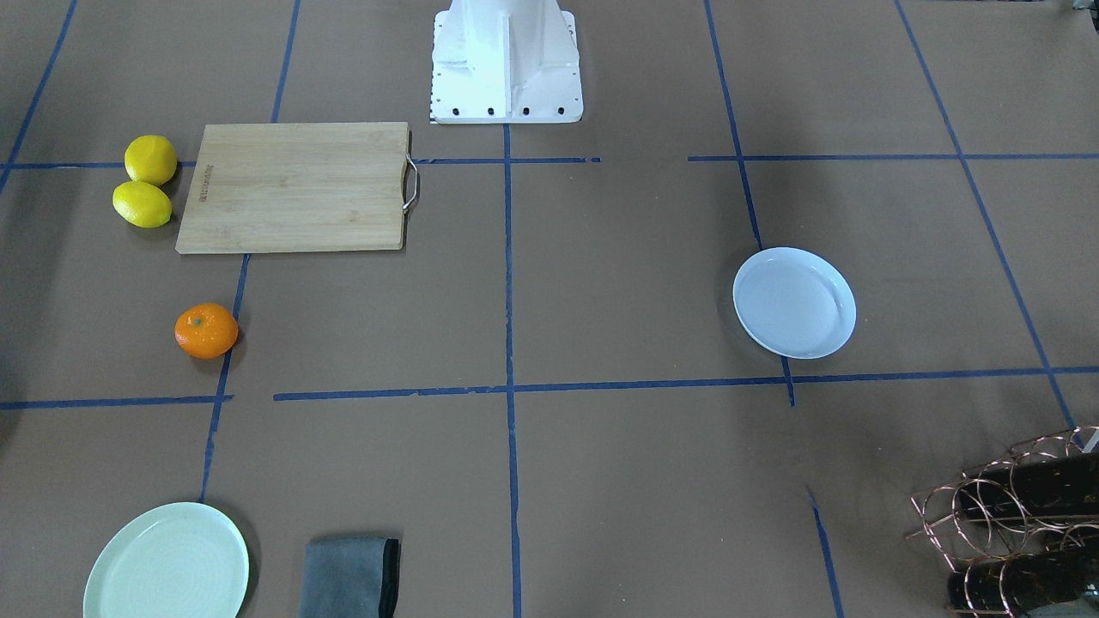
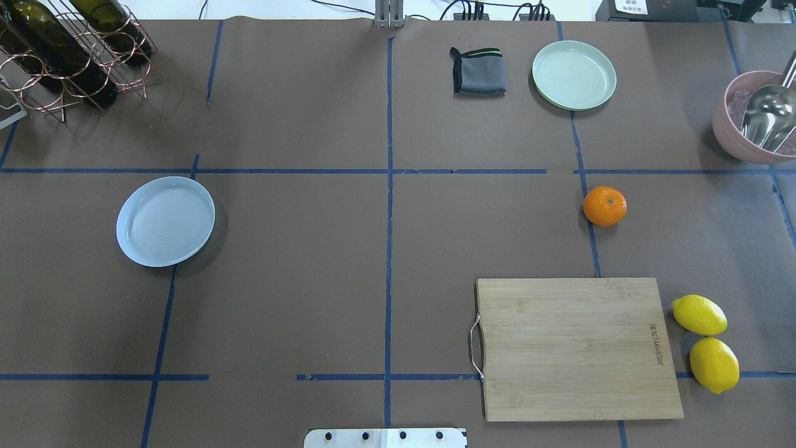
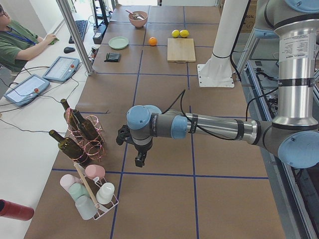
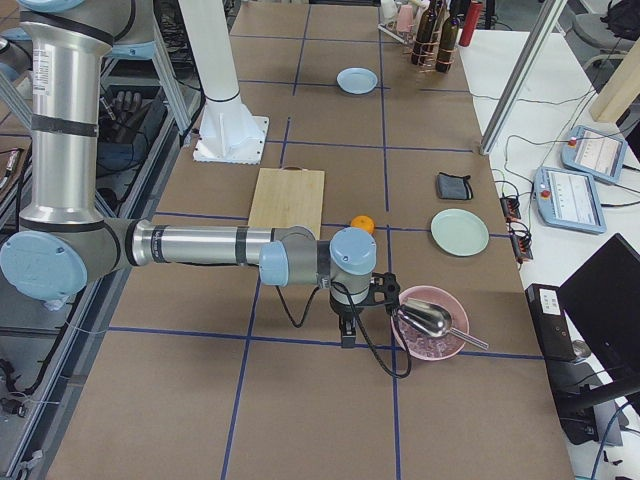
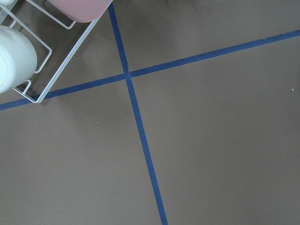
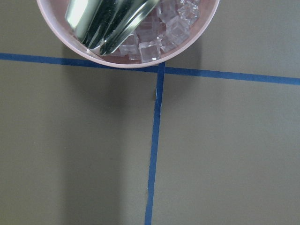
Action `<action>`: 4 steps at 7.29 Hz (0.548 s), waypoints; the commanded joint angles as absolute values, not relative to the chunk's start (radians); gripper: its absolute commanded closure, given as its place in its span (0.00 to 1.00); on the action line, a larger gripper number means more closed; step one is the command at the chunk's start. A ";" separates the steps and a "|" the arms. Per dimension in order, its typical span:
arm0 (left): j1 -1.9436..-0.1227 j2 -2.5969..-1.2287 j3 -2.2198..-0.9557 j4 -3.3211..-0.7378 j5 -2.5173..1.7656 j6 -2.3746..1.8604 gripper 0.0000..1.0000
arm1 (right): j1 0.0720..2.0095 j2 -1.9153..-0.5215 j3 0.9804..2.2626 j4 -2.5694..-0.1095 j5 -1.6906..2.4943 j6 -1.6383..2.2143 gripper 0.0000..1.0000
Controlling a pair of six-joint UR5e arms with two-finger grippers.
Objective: Pick orange to plate
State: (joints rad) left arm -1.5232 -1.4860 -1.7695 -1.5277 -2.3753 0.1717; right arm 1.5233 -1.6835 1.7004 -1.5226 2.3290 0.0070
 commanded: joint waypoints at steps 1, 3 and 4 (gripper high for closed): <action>-1.523 -1.489 -1.763 -1.528 -2.375 0.172 0.00 | 1.511 -1.683 1.700 -1.523 2.336 0.012 0.00; -1.523 -1.489 -1.769 -1.529 -2.375 0.170 0.00 | 1.500 -1.683 1.700 -1.525 2.336 0.014 0.00; -1.523 -1.491 -1.782 -1.529 -2.375 0.163 0.00 | 1.484 -1.677 1.704 -1.522 2.342 0.011 0.00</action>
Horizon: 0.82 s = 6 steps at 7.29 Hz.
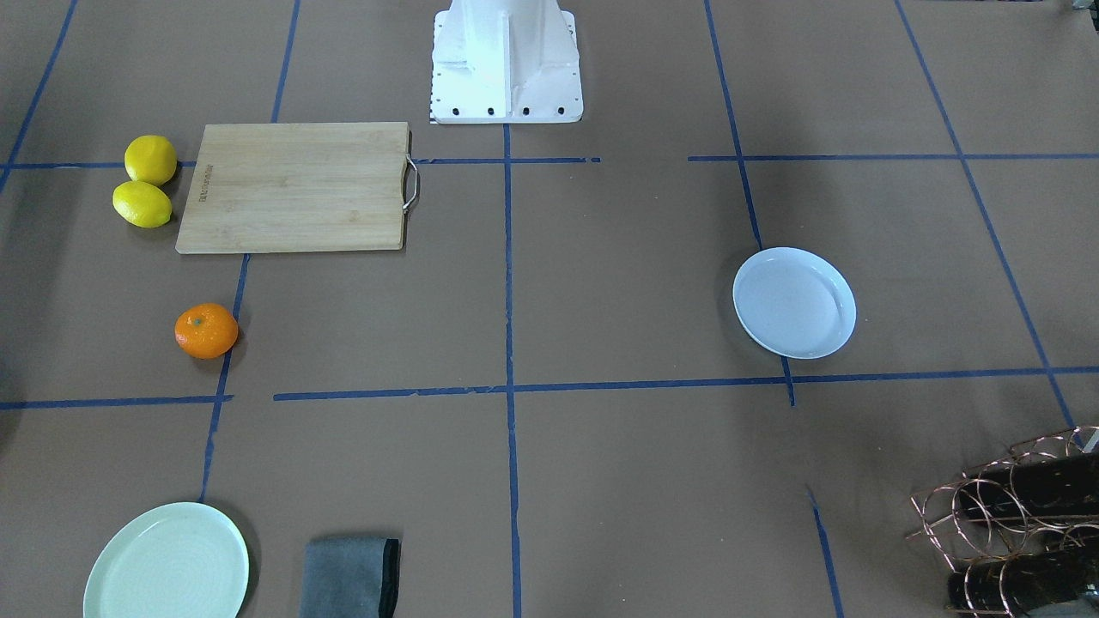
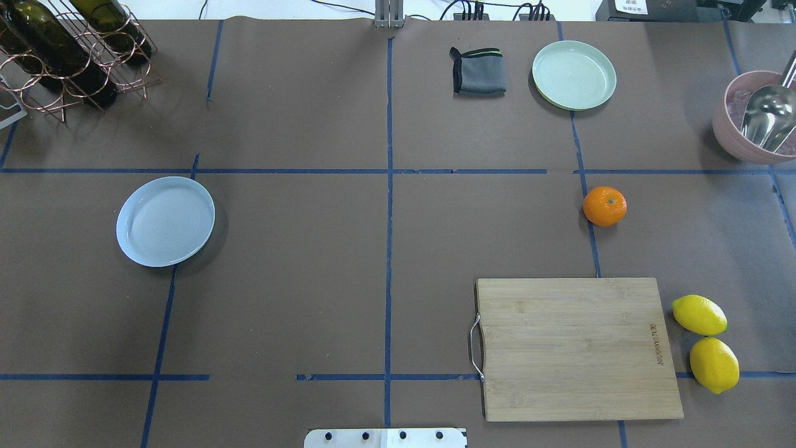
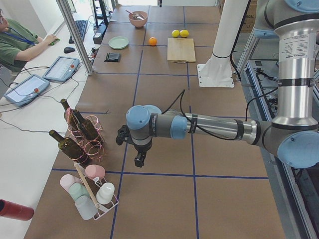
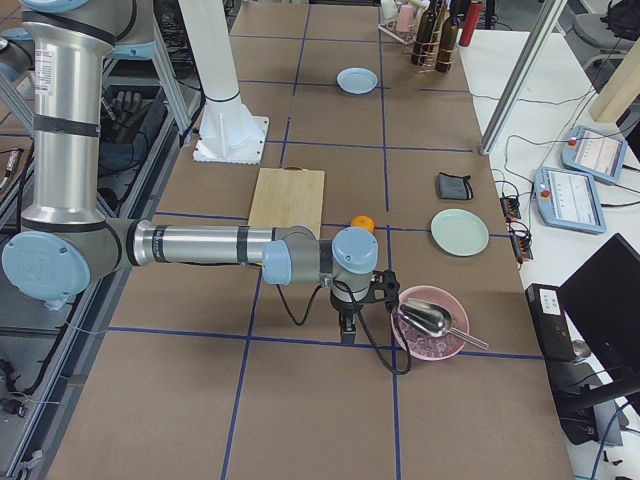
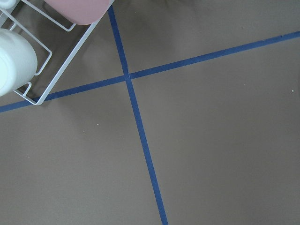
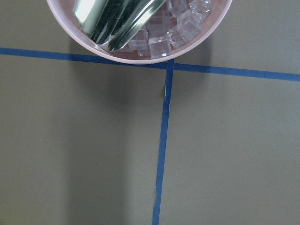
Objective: Pick orange to plate
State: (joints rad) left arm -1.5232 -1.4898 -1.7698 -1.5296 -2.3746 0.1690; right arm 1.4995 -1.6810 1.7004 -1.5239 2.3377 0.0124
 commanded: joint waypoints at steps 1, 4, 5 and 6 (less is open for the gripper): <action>-1.514 -1.511 -1.779 -1.543 -2.364 0.158 0.00 | 1.470 -1.671 1.726 -1.520 2.348 0.012 0.00; -1.514 -1.680 -1.736 -1.700 -2.364 0.158 0.00 | 1.456 -1.595 1.778 -1.519 2.342 0.014 0.00; -1.517 -1.683 -1.718 -1.806 -2.371 0.160 0.00 | 1.456 -1.617 1.769 -1.406 2.341 0.015 0.00; -1.520 -1.654 -1.712 -1.941 -2.376 0.167 0.00 | 1.456 -1.641 1.744 -1.335 2.342 0.032 0.00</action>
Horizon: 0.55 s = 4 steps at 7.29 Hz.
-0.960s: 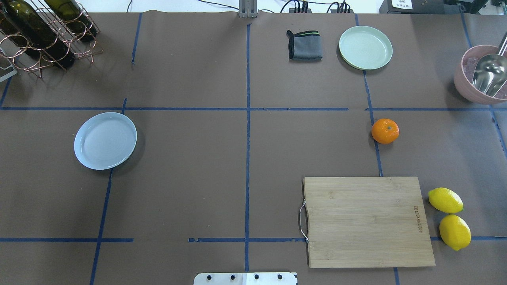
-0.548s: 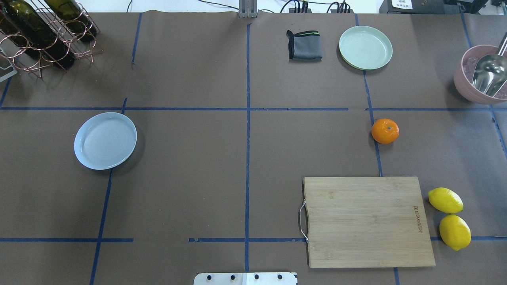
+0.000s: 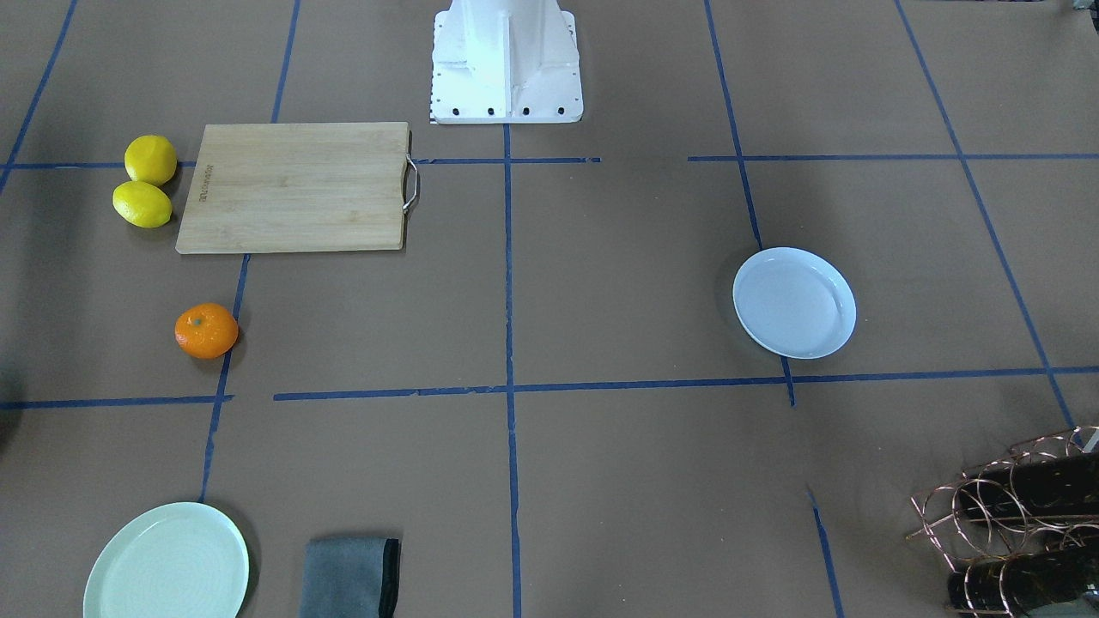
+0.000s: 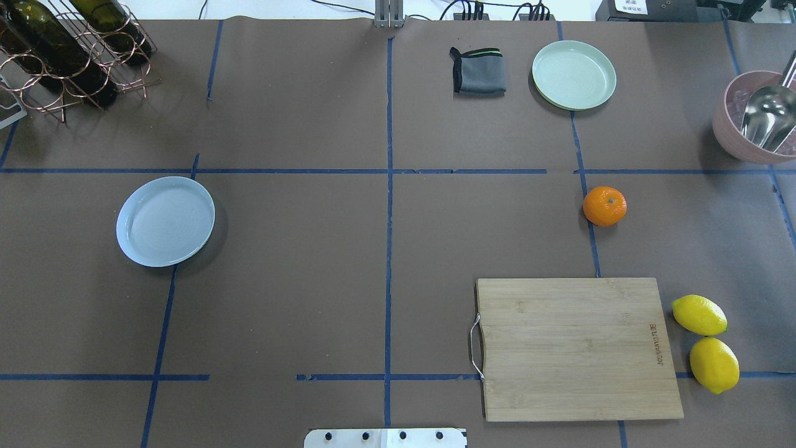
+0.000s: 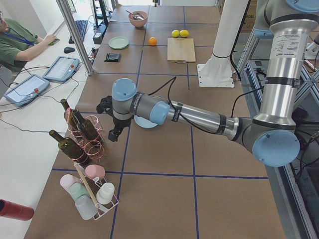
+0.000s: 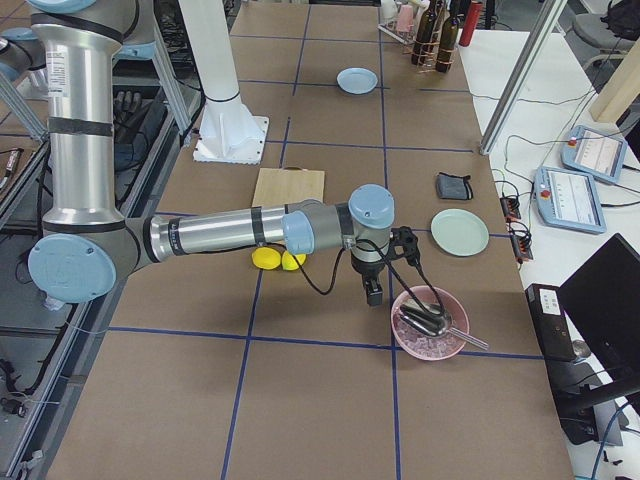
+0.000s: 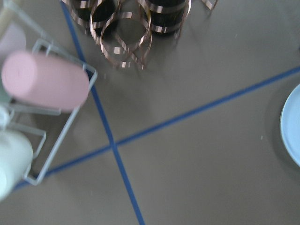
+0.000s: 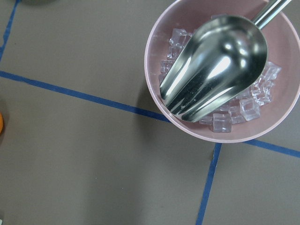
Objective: Pick orange to plate
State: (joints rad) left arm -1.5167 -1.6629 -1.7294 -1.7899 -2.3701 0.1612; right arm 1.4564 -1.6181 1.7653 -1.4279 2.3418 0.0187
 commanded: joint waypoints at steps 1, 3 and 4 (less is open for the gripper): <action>-1.519 -1.575 -1.715 -2.060 -2.376 0.170 0.00 | 1.457 -1.646 1.735 -1.328 2.345 0.034 0.00; -1.415 -1.531 -1.724 -2.268 -2.359 -0.133 0.00 | 1.456 -1.651 1.753 -1.322 2.348 0.037 0.00; -1.334 -1.528 -1.729 -2.301 -2.258 -0.392 0.00 | 1.453 -1.651 1.752 -1.324 2.349 0.038 0.00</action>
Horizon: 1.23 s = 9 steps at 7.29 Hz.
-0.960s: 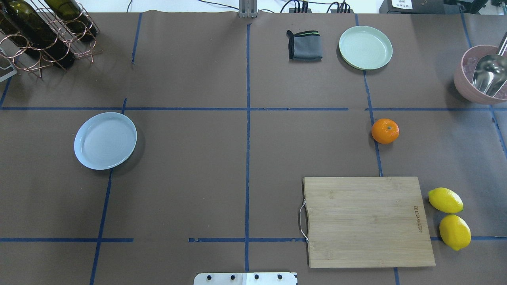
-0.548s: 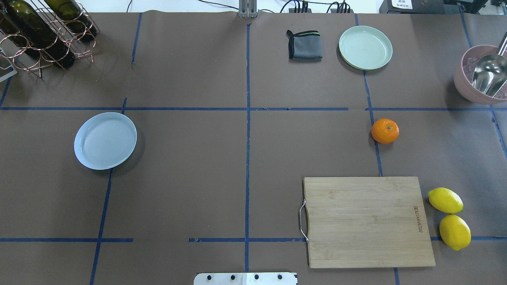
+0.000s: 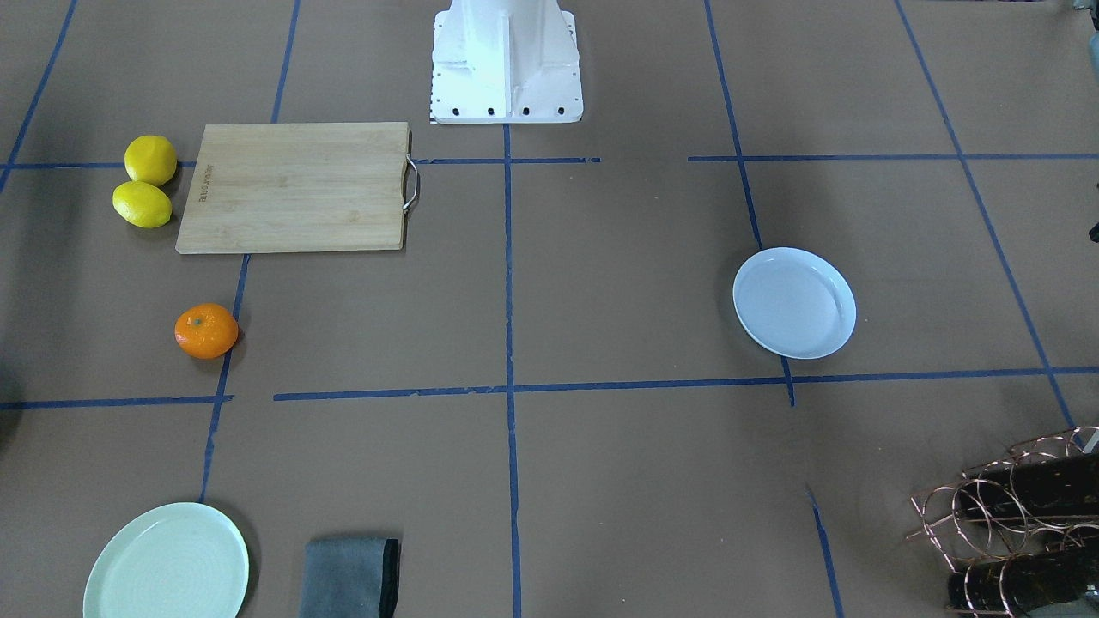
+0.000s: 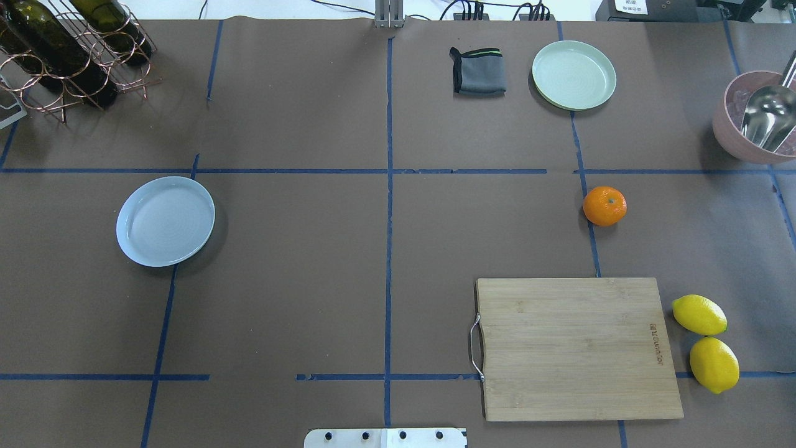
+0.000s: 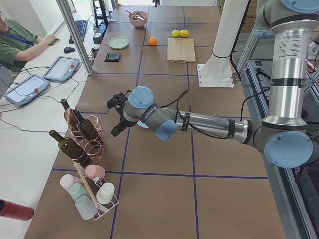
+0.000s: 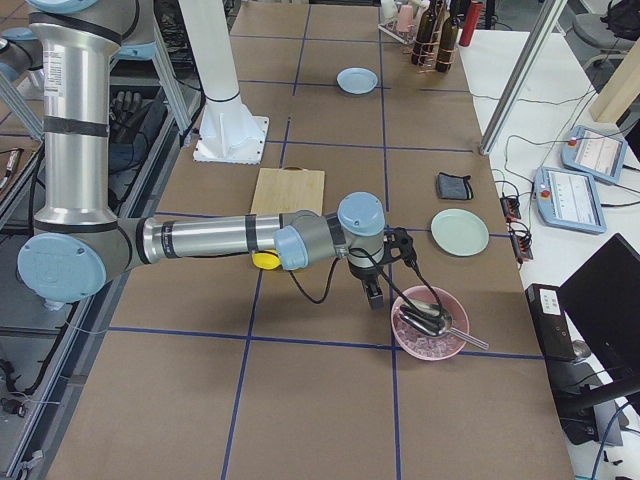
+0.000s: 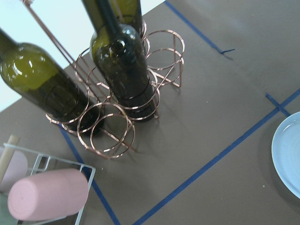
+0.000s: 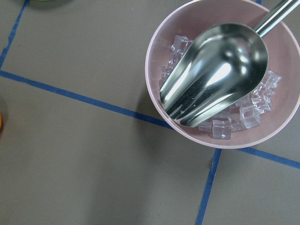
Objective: Pick orange to plate
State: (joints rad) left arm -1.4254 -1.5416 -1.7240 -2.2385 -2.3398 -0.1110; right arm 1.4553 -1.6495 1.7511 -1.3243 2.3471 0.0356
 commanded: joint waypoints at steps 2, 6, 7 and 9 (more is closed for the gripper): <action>-1.127 -1.488 -1.727 -2.425 -2.047 -0.704 0.04 | 1.453 -1.652 1.750 -1.322 2.349 0.037 0.00; -0.806 -1.477 -1.695 -2.488 -1.769 -0.979 0.00 | 1.453 -1.657 1.750 -1.322 2.347 0.035 0.00; -0.790 -1.477 -1.651 -2.522 -1.729 -1.008 0.10 | 1.453 -1.657 1.752 -1.322 2.347 0.035 0.00; -0.761 -1.488 -1.566 -2.644 -1.723 -1.102 0.37 | 1.453 -1.657 1.752 -1.322 2.347 0.037 0.00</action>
State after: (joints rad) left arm -0.7825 -1.4816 -1.6096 -2.5840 -1.7309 -1.0472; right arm 1.4527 -1.6566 1.7510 -1.3223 2.3470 0.0356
